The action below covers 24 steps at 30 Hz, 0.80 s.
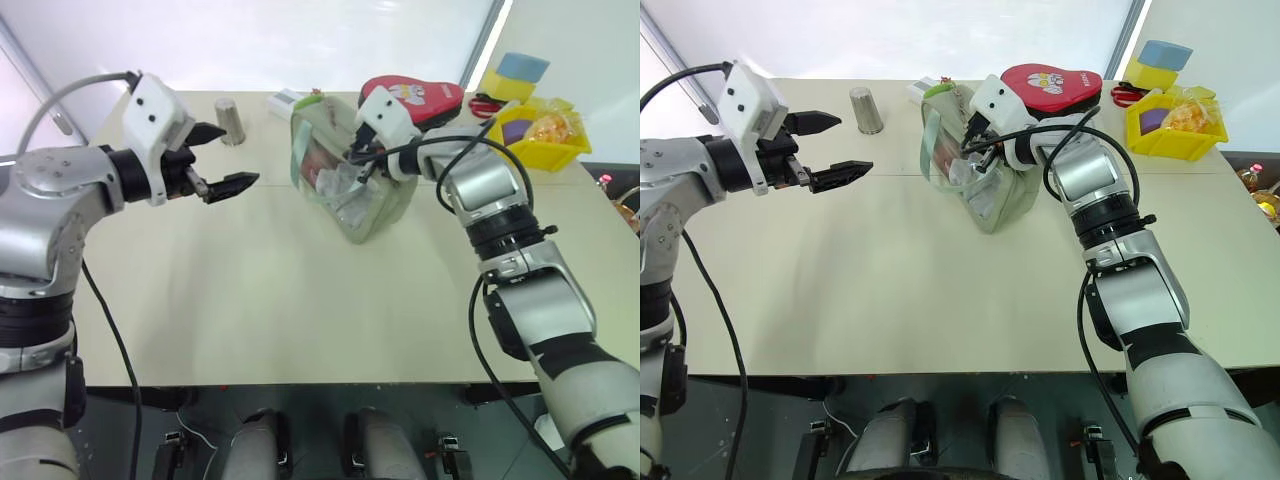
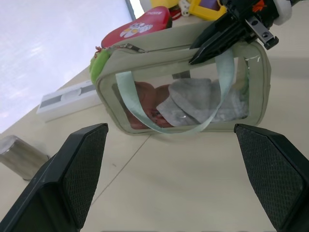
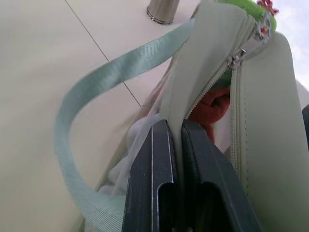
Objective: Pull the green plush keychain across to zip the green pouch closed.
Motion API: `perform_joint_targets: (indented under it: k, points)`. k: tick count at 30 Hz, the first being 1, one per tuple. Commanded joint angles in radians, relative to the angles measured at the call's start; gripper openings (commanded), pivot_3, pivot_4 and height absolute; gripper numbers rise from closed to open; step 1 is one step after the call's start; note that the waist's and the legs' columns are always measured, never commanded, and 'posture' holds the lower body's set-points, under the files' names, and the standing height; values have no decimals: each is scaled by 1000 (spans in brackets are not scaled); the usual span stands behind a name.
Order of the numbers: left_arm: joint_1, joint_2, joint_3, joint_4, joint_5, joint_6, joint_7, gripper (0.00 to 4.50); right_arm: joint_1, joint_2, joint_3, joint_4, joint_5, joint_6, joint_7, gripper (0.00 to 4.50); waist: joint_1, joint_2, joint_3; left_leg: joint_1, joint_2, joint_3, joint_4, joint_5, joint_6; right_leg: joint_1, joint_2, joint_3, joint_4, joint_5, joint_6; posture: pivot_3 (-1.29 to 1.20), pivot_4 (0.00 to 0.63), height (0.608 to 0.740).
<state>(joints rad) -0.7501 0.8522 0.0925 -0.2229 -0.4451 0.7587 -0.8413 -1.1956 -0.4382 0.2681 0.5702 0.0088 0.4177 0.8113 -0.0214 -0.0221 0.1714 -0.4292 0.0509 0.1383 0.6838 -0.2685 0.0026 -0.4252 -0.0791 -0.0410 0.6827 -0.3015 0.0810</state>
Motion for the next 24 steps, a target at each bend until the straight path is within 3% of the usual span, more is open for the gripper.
perform_joint_targets:
  k: [1, 8, 12, 16, 19, 24]
  points:
    - [-32, 57, 58, 7, -11, -1, -18, 4500, -32, -45, -4, -36, -18, -228, 101, 26, 0, 0, 0, 0, 0, 0, 0, 0, 0, 0, 0, 0, 0, 0, 0, 0, 150, 740]
    - [-46, 179, 142, 53, -84, 66, -81, 4500, 12, -153, -37, -123, 101, -436, 476, 26, 0, 0, 1, -1, 0, 0, -1, 0, 0, -1, 0, 0, -1, 0, 0, 0, 150, 740]
    - [-20, 192, 156, 19, -112, 92, -80, 4500, 111, -162, -35, -240, 145, -391, 544, 26, 2, 0, 1, 0, 0, 0, -1, 0, 0, 0, 0, 0, -1, 0, 0, 0, 150, 740]
    - [13, 161, 160, -20, -120, 100, -31, 4500, 214, -156, -26, -359, 140, -353, 524, 26, 4, 0, 1, 1, 0, 0, 0, 0, 0, 2, 0, 0, 0, 0, 0, 0, 150, 740]
    - [30, 154, 155, -28, -127, 99, -20, 4500, 224, -168, -44, -430, 177, -258, 535, 1127, -1, 0, 1, 2, 0, 0, 0, 0, 0, 2, 0, 0, 0, 0, 0, 0, 150, 740]
    - [32, 148, 141, -2, -124, 86, -22, 4500, 201, -237, -82, -532, 239, -96, 564, 3660, 4, 0, 1, 2, 1, 0, 0, 0, -1, 2, 0, 0, 0, 0, 0, 0, 150, 740]
